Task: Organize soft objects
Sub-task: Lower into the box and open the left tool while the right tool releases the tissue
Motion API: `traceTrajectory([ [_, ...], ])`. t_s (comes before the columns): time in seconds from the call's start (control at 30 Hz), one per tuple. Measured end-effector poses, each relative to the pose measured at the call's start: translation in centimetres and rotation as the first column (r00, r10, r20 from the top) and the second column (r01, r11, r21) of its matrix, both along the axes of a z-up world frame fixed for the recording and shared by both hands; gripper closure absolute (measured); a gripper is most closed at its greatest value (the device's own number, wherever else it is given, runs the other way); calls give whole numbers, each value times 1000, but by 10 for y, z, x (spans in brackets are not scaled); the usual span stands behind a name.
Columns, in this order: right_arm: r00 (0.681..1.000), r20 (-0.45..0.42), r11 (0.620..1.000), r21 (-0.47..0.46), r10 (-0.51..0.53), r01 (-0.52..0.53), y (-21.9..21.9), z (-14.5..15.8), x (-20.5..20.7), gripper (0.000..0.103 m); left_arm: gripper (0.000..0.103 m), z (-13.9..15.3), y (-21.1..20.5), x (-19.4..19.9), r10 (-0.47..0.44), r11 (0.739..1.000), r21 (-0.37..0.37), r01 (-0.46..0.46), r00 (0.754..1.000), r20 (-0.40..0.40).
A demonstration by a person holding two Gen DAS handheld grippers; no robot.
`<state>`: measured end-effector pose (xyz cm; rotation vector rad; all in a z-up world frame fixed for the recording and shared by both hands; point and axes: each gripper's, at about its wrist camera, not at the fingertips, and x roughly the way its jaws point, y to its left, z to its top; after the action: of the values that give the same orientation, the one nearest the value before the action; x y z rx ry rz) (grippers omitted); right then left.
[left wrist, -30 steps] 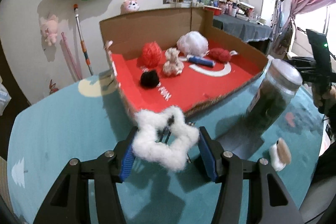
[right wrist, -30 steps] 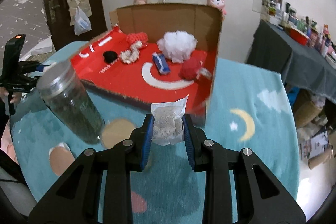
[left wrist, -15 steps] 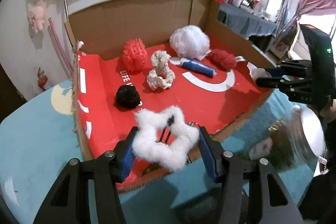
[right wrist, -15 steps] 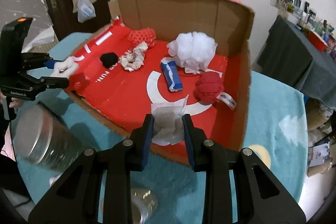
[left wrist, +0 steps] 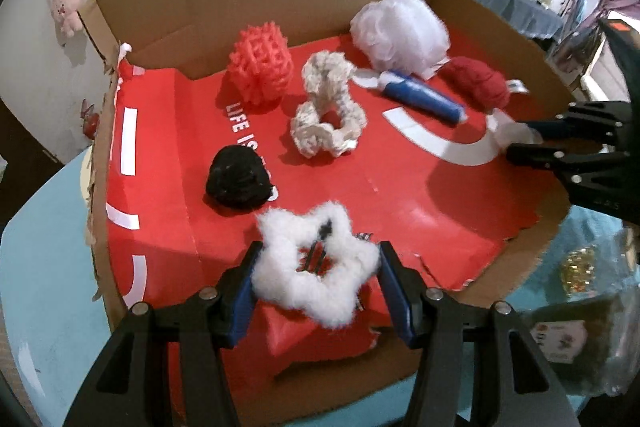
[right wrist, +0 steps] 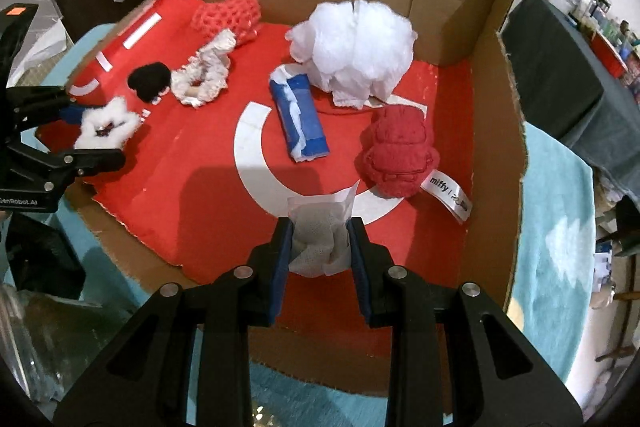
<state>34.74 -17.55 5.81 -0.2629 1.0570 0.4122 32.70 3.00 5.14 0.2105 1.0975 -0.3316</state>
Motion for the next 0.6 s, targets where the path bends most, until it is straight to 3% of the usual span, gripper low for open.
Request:
traceTrajectory([
  [0.43,1000,-20,999,-54,0,-1,2,-7,2,74,44,-8,6,6,5,1000,6,-5,1000,-11],
  [0.5,1000,-22,998,-55,4,-5,6,-8,4,71,43,-7,4,7,2,1000,4,-2,1000,-9],
  [0.57,999,-27,999,-36,19,-20,9,-7,3,52,41,-5,3,5,0,1000,3,0,1000,0],
  [0.6,999,-18,999,-37,29,-29,12,-6,1,50,40,-3,3,4,-2,1000,1,2,1000,8],
])
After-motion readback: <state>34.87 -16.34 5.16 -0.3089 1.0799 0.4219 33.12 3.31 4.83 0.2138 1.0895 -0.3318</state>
